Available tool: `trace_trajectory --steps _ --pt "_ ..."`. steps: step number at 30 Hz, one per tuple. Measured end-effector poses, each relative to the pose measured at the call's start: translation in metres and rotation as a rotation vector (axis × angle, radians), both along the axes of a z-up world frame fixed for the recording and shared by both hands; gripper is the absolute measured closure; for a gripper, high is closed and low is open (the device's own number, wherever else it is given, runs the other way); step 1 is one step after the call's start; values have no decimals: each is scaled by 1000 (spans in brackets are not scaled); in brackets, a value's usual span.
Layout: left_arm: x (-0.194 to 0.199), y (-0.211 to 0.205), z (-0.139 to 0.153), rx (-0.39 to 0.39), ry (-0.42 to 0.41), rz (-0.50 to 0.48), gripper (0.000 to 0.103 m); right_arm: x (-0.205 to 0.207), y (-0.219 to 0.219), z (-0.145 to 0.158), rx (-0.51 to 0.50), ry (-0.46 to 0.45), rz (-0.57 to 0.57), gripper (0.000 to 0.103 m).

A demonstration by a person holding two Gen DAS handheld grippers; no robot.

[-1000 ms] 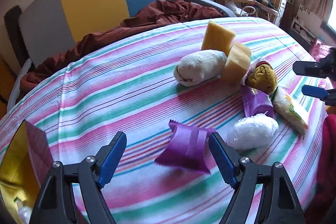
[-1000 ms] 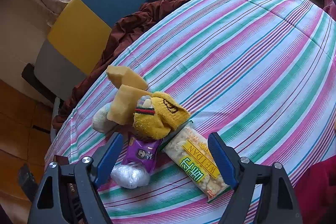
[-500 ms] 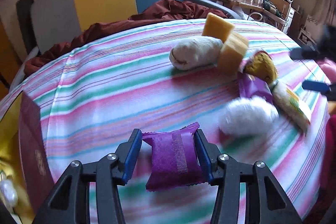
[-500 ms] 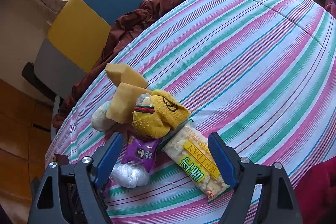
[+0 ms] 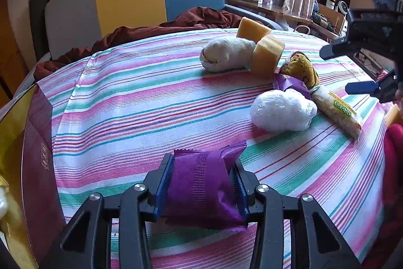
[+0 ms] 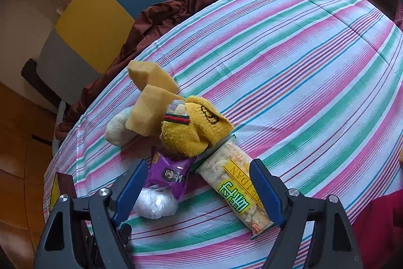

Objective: Organize objects
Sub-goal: 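Grasp the yellow sponge with the right tool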

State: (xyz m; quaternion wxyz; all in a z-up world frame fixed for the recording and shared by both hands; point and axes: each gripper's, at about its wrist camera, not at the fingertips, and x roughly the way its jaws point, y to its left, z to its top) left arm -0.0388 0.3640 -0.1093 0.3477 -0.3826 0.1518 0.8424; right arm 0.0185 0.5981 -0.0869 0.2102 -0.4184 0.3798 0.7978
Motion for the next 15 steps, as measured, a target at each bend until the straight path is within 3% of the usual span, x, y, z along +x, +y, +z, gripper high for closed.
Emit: trace_trajectory --steps 8,11,15 --pt "-2 -4 0 31 -11 0 59 -88 4 34 261 -54 184 19" --pt "-2 -5 0 41 -14 -1 59 -129 7 29 356 -122 248 19" --pt "-2 -6 -1 52 -18 -1 59 -167 8 12 407 -199 287 19"
